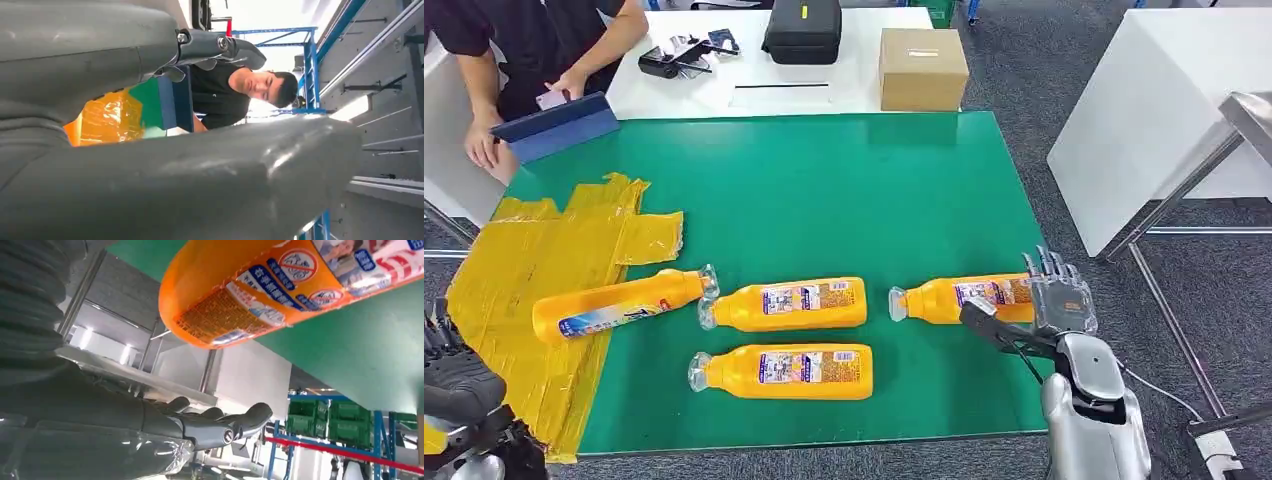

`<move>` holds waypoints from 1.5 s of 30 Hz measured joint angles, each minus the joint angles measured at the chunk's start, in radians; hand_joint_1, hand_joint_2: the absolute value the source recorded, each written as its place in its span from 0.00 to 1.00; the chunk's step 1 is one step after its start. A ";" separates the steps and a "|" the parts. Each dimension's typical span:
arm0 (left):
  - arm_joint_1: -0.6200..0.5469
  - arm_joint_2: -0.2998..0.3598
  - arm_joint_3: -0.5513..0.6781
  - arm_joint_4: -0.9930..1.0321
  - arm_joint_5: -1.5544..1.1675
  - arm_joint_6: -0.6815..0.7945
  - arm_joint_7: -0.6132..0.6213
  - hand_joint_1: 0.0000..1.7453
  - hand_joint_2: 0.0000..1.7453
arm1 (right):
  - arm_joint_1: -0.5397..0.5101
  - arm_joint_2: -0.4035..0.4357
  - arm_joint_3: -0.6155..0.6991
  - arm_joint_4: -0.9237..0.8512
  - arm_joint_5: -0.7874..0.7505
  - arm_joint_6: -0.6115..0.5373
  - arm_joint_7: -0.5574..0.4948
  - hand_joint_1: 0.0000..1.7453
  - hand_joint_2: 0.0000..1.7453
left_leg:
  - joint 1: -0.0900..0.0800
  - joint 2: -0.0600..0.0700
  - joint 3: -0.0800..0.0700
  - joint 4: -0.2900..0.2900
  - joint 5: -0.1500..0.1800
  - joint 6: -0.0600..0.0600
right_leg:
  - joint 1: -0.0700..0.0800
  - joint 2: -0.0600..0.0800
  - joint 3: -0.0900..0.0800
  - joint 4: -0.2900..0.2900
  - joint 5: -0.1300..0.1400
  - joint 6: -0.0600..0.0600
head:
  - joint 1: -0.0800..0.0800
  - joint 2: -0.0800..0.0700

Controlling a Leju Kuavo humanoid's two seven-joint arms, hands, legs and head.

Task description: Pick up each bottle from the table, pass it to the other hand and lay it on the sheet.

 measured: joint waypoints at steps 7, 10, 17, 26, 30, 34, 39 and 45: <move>-0.002 0.002 0.000 0.000 0.010 0.000 0.005 0.00 0.00 | -0.022 -0.007 0.000 0.046 0.000 -0.003 0.015 0.00 1.00 | 0.000 0.000 0.000 0.000 0.000 0.000 | 0.000 0.000 0.000 0.000 0.000 0.000 | 0.000 0.000; -0.002 0.004 0.000 0.000 0.012 0.000 0.010 0.00 0.00 | -0.033 -0.010 0.000 0.065 0.000 -0.006 0.021 0.00 1.00 | 0.000 0.000 0.000 0.000 0.000 0.000 | 0.000 0.000 0.000 0.000 0.000 0.000 | 0.000 0.000; -0.003 0.007 0.000 0.000 0.016 0.004 0.020 0.00 0.00 | -0.060 -0.016 0.024 0.105 0.000 -0.008 0.049 0.00 1.00 | 0.000 0.000 0.000 0.000 0.000 0.000 | 0.000 0.000 0.000 0.000 0.000 0.000 | 0.000 0.000; -0.018 0.007 0.000 0.000 0.014 0.009 0.029 0.00 0.00 | -0.105 -0.044 0.088 0.186 0.000 -0.015 0.076 0.00 1.00 | 0.000 0.000 0.000 0.000 0.000 0.000 | 0.000 0.000 0.000 0.000 0.000 0.000 | 0.000 0.000; -0.024 0.007 0.000 0.004 0.014 0.010 0.030 0.00 0.00 | -0.112 -0.050 0.099 0.208 0.000 -0.015 0.080 0.00 1.00 | 0.000 0.000 0.000 0.000 0.000 0.000 | 0.000 0.000 0.000 0.000 0.000 0.000 | 0.000 0.000; -0.041 0.012 -0.001 0.013 0.013 0.015 0.031 0.00 0.00 | -0.119 -0.056 0.117 0.234 0.000 -0.013 0.081 0.00 1.00 | 0.000 0.000 0.000 0.000 0.000 0.000 | 0.000 0.000 0.000 0.000 0.000 0.000 | 0.000 0.000; -0.055 0.032 -0.002 0.025 0.031 0.017 0.034 0.00 0.00 | -0.134 -0.072 0.146 0.285 0.000 -0.013 0.073 0.00 1.00 | 0.000 0.000 0.000 0.000 0.000 0.000 | 0.000 0.000 0.000 0.000 0.000 0.000 | 0.000 0.000; -0.059 0.053 -0.001 0.028 0.058 0.018 0.034 0.00 0.00 | -0.204 -0.116 0.180 0.415 0.001 -0.039 0.034 0.00 1.00 | 0.000 0.002 0.004 0.000 0.000 0.000 | 0.000 0.001 0.003 0.000 0.000 0.000 | 0.000 0.000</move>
